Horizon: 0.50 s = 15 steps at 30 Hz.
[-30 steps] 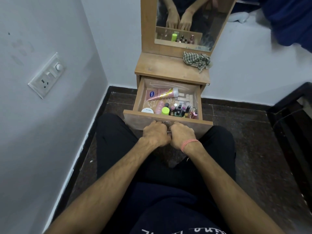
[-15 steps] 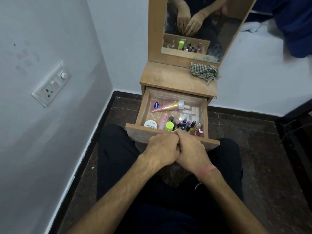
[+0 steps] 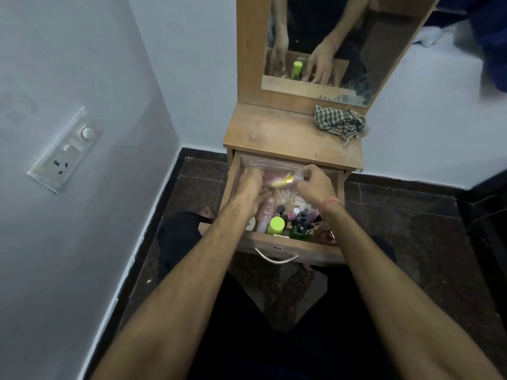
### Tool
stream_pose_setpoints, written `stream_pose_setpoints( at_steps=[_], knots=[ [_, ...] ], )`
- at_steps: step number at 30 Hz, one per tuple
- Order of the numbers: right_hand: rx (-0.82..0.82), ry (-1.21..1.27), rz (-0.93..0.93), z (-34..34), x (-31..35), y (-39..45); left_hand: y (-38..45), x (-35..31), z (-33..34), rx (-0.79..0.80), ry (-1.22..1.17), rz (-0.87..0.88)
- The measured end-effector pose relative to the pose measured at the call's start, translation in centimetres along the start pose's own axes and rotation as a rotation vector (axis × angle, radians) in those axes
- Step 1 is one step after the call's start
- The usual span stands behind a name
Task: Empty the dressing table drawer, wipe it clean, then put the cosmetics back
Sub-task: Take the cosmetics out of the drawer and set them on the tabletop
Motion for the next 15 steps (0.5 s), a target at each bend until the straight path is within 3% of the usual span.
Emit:
stream_pose_setpoints(
  at_steps=[3, 10, 15],
  knots=[
    [0.014, 0.126, 0.116, 1.2, -1.6, 1.9, 1.5, -0.1, -0.1, -0.027, -0.114, -0.018],
    [-0.16, 0.431, 0.261, 2.5, -2.6, 2.9, 2.8, 0.9, -0.5, -0.028, -0.286, -0.058],
    [-0.018, 0.552, 0.279, 2.4, -1.3, 1.6, 2.5, 1.9, -1.1, 0.019, -0.379, -0.094]
  ],
)
Point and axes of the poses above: each hand's wrist, its own y-axis towards the middle knuckle, its own z-axis out of the palm, x = y × z, the point moved 8 cm from there along y, towards the middle knuckle, and after that the axes turned 14 degrees about -z, right-handed, at the moved point
